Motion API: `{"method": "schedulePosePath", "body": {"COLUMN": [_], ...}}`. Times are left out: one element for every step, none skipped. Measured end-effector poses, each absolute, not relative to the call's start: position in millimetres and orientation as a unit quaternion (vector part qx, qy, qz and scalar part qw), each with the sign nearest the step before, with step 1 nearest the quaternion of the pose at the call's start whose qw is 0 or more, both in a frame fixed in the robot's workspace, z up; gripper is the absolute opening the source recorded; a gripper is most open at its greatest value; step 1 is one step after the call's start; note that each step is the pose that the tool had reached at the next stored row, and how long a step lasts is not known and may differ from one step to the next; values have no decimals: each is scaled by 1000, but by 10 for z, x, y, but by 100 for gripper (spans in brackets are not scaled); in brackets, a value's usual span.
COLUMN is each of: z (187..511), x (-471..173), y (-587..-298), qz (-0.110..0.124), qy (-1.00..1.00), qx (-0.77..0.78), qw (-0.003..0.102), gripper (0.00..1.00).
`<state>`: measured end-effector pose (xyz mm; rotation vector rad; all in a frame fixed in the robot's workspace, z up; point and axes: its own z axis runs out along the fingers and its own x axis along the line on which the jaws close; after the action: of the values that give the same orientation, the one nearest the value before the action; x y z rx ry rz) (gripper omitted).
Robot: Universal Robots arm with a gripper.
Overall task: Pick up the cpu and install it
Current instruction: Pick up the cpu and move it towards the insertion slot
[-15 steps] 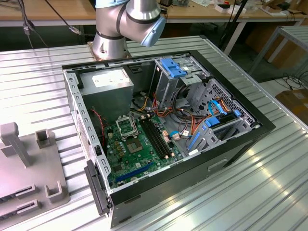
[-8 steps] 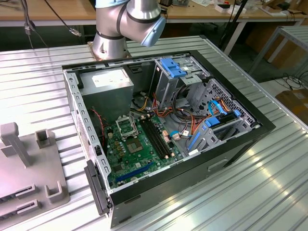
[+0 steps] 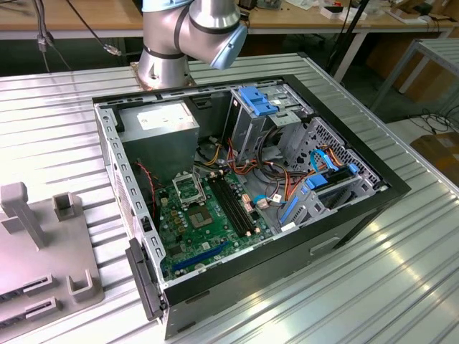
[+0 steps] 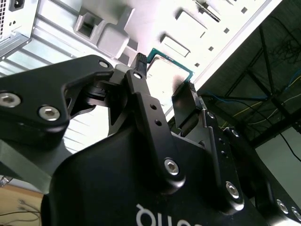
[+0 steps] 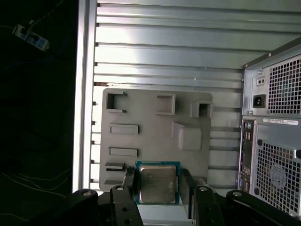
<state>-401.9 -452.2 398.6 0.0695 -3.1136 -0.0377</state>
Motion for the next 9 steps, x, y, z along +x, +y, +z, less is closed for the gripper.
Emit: {"method": "schedulePosePath", "body": {"z": [3987, 3986, 3986, 3986, 3989, 3995, 4005, 4018, 4032], "x": [-4017, -4016, -4016, -4016, -4015, -4014, -4012, -4011, -4011], "y": [-4523, -4523, -4523, -4523, -4523, -4522, -4522, -4522, -4523], "qz": [-12, -12, -12, -12, -12, -12, -12, -12, -12], "qy": [-1000, -1000, -1000, -1000, -1000, -1000, -1000, -1000, -1000], "qx": [22, 22, 22, 22, 22, 22, 22, 22, 22], "qw": [14, 13, 13, 13, 13, 13, 14, 14, 14], "gripper": [47, 47, 47, 47, 47, 47, 47, 47, 47]}}
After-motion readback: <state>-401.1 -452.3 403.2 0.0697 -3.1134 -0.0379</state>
